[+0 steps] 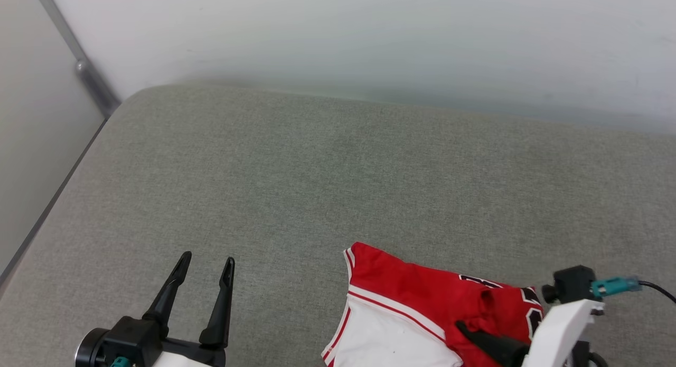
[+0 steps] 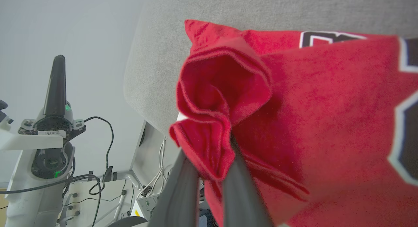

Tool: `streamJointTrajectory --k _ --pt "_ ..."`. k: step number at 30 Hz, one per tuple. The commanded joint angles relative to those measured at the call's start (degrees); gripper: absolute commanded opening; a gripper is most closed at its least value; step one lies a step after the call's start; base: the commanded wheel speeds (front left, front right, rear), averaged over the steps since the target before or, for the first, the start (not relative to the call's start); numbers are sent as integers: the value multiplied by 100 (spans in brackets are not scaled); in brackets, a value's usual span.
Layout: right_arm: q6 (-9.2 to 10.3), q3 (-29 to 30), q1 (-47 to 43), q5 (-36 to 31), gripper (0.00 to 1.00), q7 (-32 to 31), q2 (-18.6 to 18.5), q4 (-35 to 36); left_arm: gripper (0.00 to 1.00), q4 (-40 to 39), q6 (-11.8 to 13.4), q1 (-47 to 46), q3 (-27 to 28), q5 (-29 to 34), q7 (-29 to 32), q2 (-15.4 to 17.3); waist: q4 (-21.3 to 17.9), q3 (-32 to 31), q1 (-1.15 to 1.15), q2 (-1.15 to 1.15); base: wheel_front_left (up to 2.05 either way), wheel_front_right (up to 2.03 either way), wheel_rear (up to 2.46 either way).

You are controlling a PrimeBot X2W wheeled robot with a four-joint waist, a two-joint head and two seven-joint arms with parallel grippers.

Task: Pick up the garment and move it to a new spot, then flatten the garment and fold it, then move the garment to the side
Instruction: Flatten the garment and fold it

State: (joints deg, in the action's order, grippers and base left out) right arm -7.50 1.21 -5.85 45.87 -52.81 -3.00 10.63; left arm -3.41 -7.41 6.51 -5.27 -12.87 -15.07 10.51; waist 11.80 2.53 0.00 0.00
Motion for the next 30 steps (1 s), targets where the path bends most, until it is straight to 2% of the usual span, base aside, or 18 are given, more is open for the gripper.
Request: streamJointTrajectory --k 1,7,16,17,18,19,22,25,28,30 --pt "2 -196 173 178 0 172 23 -170 100 9 -6 -78 -17 -28 -12 32 58 42 0 0 0 0 0" --pt "2 -652 546 422 0 628 22 -732 100 25 -6 -126 -45 -41 -12 34 148 133 0 0 0 0 0" --pt "2 -1357 1305 560 0 1364 17 -2027 100 89 -6 -253 -151 -48 -12 24 312 243 0 0 0 0 0" --pt "1 -1440 1385 510 8 1446 18 -2091 100 96 -6 -271 -161 -43 -12 28 330 254 0 0 0 0 0" --pt "1 -1530 1443 490 86 1504 19 -2160 100 100 -6 -286 -162 -50 -12 31 344 260 0 0 0 0 0" --pt "1 -1627 1453 554 100 1547 19 -2219 100 102 -6 -295 -162 -59 -12 36 355 265 0 0 0 0 0" --pt "1 -2115 1557 766 100 1631 17 -2149 100 118 -6 -264 -106 -82 -12 41 340 259 0 0 0 0 0" --pt "2 -2219 1586 783 100 1638 8 -2044 100 128 -6 -238 -95 -73 -12 39 264 237 0 0 0 0 0" --pt "2 -2110 1726 526 100 1653 11 -1926 100 106 -6 -258 -95 -72 -12 49 151 213 0 0 0 0 0" --pt "2 -1987 1845 61 100 1662 13 -1814 100 90 -6 -271 -92 -72 -12 45 62 205 0 0 0 0 0"
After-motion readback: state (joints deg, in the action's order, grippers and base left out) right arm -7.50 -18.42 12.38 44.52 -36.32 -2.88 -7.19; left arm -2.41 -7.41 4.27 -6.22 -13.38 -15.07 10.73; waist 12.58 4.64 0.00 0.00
